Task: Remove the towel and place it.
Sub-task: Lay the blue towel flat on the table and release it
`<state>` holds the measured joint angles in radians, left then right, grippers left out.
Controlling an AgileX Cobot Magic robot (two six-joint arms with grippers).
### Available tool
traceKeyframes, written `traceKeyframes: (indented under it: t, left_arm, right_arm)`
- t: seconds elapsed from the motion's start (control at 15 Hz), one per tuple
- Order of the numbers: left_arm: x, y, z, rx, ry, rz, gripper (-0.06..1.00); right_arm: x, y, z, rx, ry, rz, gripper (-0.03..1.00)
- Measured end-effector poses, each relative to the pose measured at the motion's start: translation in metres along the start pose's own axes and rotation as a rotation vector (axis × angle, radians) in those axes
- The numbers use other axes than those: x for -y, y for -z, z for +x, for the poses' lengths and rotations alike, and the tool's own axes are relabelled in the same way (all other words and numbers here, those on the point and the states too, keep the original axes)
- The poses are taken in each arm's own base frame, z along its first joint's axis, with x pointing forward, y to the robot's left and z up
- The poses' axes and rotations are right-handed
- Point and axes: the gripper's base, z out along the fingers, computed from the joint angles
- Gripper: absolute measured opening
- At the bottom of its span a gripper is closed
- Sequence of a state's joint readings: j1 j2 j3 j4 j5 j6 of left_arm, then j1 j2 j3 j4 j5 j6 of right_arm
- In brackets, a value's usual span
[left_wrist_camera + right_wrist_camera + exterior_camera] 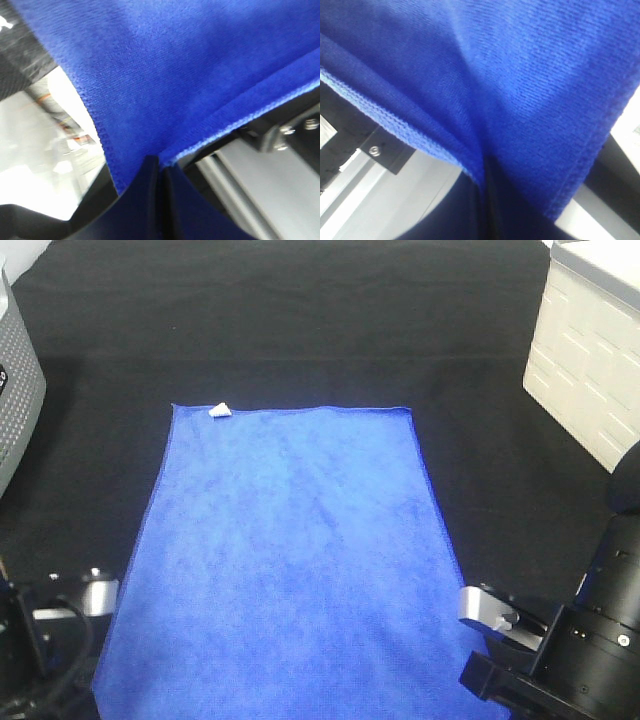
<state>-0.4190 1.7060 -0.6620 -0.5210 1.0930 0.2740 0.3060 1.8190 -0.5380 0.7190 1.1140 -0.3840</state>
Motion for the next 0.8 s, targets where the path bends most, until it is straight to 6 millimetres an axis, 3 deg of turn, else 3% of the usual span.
traceKeyframes:
  t: [0.4,0.6,0.8]
  left_arm:
    - [0.007,-0.01,-0.025,-0.024,-0.005,-0.059,0.0]
    - [0.007,-0.011,-0.025,-0.035,0.003,-0.055,0.0]
    - [0.008,-0.011,-0.023,-0.061,0.004,-0.046,0.0]
  right_arm:
    - [0.007,-0.006,-0.006,-0.018,-0.004,0.015,0.0]
    - [0.008,-0.008,-0.008,-0.022,-0.008,0.017,0.01]
    - [0.008,-0.008,-0.008,-0.021,0.01,0.017,0.08]
